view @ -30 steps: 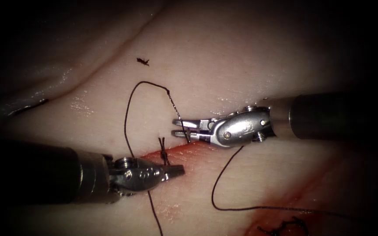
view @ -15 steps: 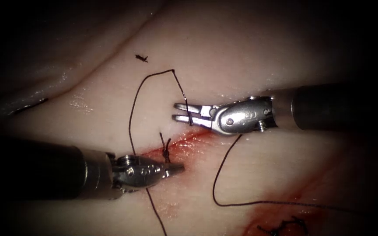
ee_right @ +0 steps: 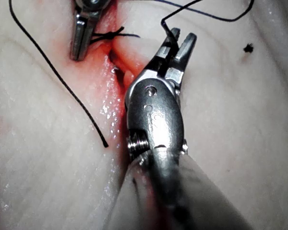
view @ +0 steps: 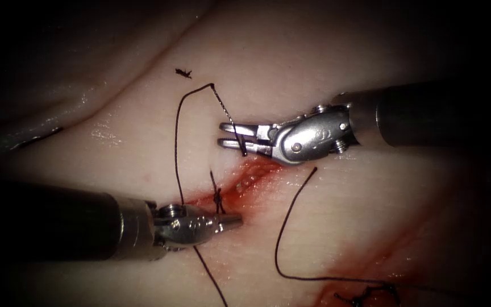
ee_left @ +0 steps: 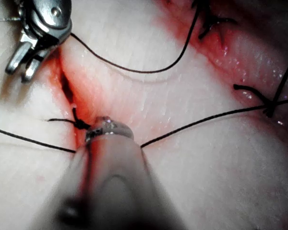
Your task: Wound Closure
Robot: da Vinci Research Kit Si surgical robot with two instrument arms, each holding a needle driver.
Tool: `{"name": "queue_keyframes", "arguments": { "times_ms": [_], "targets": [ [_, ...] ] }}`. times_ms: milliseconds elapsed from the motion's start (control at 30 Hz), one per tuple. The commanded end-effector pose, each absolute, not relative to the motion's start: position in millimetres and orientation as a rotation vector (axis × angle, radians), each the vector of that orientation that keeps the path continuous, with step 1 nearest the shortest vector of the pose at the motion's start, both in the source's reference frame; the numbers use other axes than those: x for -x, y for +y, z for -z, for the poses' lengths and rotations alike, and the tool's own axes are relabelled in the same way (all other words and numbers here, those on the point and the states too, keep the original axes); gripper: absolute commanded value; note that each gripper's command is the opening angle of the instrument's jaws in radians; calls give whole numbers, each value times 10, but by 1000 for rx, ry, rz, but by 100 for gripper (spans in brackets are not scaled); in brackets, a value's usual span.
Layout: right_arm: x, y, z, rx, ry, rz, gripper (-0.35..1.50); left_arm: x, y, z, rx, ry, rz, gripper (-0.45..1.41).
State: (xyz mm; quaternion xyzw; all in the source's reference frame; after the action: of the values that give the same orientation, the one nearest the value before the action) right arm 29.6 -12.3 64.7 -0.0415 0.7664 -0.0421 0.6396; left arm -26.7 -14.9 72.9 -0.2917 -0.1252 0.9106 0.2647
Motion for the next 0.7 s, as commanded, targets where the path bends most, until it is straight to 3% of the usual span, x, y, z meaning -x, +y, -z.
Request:
{"name": "queue_keyframes", "arguments": {
  "times_ms": [33,700],
  "targets": [
    [-306,-123,-651,98,1757,102,-35,272,-154,-734,787,-342,-2461,-45],
    [-310,-114,-640,151,1718,233,-35,273,-156,-734,779,-349,-2464,-45]
  ]
}}
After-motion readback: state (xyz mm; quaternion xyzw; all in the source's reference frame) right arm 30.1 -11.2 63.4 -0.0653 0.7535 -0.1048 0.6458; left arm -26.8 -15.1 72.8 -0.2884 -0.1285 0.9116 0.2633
